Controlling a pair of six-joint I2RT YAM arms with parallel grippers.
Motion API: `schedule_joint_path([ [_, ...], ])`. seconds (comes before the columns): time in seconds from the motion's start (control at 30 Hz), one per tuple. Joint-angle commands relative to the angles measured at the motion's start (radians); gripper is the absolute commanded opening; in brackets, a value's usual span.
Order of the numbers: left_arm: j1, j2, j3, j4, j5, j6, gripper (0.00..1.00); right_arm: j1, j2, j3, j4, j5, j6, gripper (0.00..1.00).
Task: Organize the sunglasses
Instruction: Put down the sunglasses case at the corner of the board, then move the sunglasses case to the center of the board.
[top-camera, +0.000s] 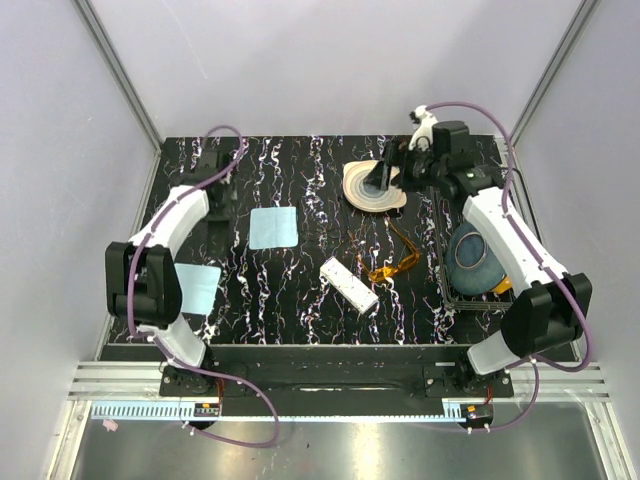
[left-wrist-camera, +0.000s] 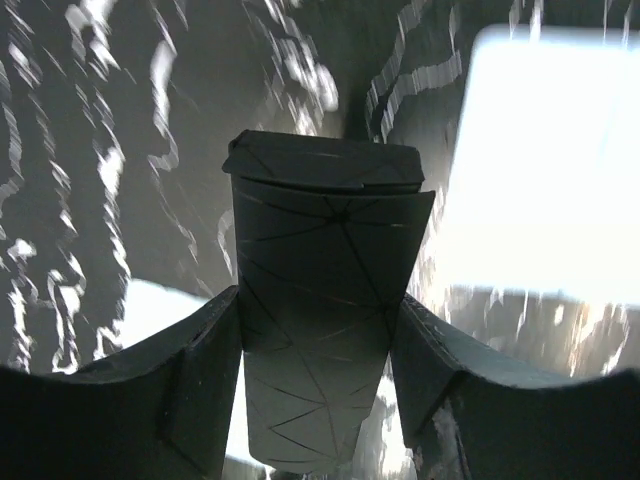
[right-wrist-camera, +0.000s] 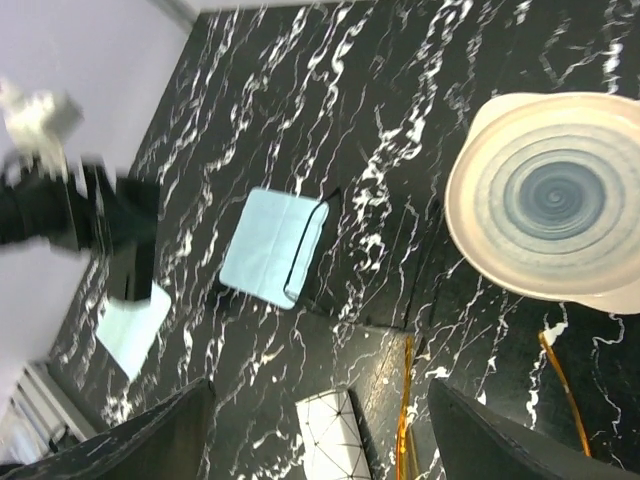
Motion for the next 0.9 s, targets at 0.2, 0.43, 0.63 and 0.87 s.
schedule_joint_path([
  [0.2,0.134,0.356,0.369,0.019,-0.064,0.050,0.49,0.231,0.014,-0.098,-0.075,0.084,-0.244,0.92],
  [0.43,0.193,0.439,0.366,0.069,0.055,0.051,0.52,0.367,0.036,-0.155,-0.131,0.196,-0.298,0.93],
  [0.63,0.203,0.447,0.409,0.043,0.045,0.045,0.70,0.469,0.105,-0.192,-0.152,0.277,-0.362,0.89],
  [0.87,0.203,0.328,0.358,0.062,0.045,0.009,0.99,0.527,0.160,-0.242,-0.134,0.322,-0.335,0.91],
])
